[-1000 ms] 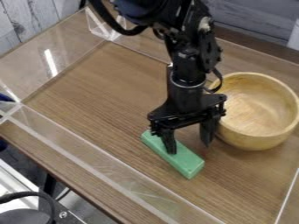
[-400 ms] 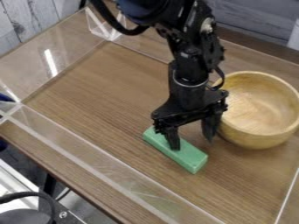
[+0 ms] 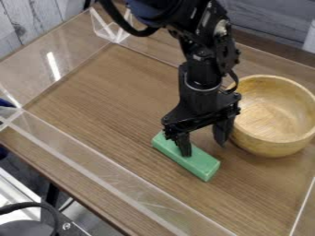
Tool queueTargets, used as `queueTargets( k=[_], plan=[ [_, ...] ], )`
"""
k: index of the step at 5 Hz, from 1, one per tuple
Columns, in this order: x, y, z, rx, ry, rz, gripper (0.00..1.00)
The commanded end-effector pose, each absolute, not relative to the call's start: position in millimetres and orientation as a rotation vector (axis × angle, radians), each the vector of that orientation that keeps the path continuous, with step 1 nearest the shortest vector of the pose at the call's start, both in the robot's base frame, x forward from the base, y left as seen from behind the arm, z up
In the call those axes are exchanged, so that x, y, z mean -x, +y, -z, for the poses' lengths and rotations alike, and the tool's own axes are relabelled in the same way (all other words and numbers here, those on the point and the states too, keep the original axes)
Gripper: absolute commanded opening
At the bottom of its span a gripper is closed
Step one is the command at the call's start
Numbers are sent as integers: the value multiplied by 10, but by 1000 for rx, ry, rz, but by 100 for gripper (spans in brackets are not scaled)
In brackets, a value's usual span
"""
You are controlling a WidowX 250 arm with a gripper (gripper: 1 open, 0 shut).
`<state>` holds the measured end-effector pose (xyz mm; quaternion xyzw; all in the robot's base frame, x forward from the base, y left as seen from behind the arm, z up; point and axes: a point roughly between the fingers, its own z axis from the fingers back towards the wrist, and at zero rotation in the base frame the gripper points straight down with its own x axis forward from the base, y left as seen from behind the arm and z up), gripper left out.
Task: Put the green block in the brown bowl
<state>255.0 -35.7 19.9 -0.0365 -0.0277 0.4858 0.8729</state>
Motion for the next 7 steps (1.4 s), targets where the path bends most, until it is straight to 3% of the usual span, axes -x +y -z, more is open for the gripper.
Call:
queueTargets(
  k=[1, 7],
  plan=[
    [-2390, -321, 168, 8, 8, -1021, 100],
    [-2332, -279, 193, -62, -7, -1070, 100]
  ],
)
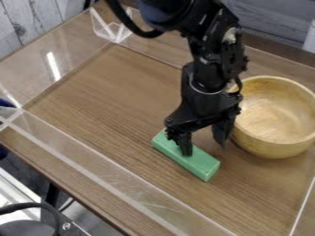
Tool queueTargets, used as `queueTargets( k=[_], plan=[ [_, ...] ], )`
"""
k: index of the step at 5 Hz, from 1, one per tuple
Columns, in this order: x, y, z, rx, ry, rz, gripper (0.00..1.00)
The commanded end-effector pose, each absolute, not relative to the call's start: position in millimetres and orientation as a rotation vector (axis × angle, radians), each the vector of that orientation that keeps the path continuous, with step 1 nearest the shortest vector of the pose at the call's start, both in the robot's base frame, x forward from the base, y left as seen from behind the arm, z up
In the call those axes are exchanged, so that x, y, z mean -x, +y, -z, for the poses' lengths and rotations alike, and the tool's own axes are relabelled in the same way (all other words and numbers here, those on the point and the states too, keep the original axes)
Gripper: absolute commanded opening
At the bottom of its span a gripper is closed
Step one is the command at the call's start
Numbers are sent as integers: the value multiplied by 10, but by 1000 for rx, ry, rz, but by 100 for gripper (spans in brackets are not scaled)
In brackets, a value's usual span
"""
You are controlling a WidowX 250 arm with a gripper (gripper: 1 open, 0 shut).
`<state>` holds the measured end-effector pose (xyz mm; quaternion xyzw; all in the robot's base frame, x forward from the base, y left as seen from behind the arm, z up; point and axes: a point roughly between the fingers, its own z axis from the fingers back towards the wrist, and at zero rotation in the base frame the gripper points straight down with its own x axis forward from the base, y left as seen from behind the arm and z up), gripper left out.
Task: Put the green block in the brown bowl
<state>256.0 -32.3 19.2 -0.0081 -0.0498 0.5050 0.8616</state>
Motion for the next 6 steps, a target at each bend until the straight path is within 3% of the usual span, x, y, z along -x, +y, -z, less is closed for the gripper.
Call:
queueTargets(
  k=[1, 6],
  plan=[
    [-2323, -271, 193, -74, -10, -1077, 100],
    [-2259, -209, 192, -136, -26, -1116, 100]
  ],
)
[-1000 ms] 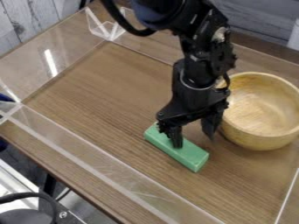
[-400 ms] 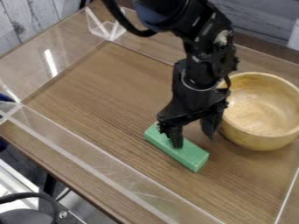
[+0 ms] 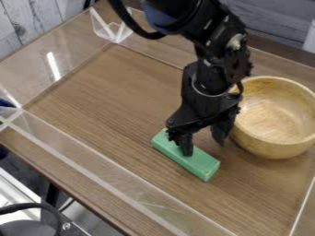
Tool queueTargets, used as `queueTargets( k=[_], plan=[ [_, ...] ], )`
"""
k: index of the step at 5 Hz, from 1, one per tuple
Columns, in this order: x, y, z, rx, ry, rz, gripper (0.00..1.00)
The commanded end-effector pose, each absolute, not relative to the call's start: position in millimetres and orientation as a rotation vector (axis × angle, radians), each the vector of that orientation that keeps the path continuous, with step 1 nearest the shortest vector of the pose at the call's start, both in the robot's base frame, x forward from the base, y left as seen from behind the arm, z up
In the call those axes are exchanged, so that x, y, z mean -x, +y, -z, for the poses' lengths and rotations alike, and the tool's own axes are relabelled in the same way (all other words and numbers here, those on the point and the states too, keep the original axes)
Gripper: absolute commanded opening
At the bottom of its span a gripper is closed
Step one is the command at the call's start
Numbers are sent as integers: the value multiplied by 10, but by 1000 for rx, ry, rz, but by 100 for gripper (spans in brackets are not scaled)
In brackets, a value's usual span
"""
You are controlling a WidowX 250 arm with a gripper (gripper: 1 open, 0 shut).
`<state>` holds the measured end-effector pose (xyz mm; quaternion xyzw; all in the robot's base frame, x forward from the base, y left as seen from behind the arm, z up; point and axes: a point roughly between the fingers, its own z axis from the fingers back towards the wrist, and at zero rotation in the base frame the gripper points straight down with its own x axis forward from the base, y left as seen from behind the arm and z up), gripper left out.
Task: Put the green block in the brown bowl
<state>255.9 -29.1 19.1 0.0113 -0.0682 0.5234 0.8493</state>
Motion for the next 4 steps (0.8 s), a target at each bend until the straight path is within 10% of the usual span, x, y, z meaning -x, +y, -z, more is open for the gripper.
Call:
queueTargets(
  k=[1, 4],
  plan=[
    [-2237, -190, 190, -146, -28, -1123, 100],
    [-2175, -136, 164, -177, -34, -1142, 100]
  ],
)
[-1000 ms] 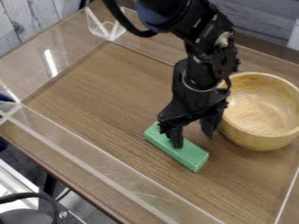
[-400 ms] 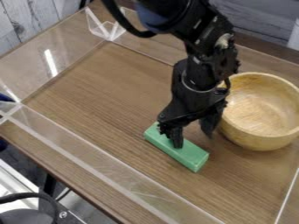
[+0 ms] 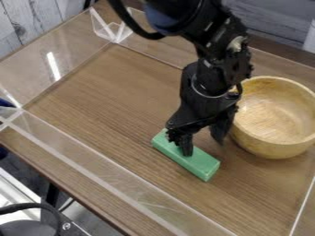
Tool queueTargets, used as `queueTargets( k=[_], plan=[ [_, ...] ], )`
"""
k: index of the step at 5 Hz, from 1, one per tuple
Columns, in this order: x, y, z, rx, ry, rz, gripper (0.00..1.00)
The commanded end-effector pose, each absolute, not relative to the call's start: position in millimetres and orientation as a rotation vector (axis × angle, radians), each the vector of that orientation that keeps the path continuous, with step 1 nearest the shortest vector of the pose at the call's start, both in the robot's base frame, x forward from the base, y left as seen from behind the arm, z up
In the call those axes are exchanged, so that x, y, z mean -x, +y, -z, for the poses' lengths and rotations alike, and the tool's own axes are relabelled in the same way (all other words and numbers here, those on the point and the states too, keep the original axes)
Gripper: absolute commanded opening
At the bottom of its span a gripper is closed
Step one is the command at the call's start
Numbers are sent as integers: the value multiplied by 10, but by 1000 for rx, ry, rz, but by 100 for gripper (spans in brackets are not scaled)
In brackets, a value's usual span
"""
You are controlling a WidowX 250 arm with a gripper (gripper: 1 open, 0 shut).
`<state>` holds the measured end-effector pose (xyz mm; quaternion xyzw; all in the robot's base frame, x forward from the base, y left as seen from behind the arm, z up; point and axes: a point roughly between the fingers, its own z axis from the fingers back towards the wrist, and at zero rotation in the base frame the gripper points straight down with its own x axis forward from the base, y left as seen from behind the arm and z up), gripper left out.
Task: Put the green block in the brown bowl
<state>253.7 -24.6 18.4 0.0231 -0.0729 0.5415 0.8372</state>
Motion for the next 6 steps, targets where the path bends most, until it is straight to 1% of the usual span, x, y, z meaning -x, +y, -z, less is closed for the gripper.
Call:
queueTargets(
  k=[1, 6],
  plan=[
    [-2154, -121, 153, -189, -36, -1149, 100],
    [-2056, -46, 105, -248, -47, -1180, 100]
  ],
)
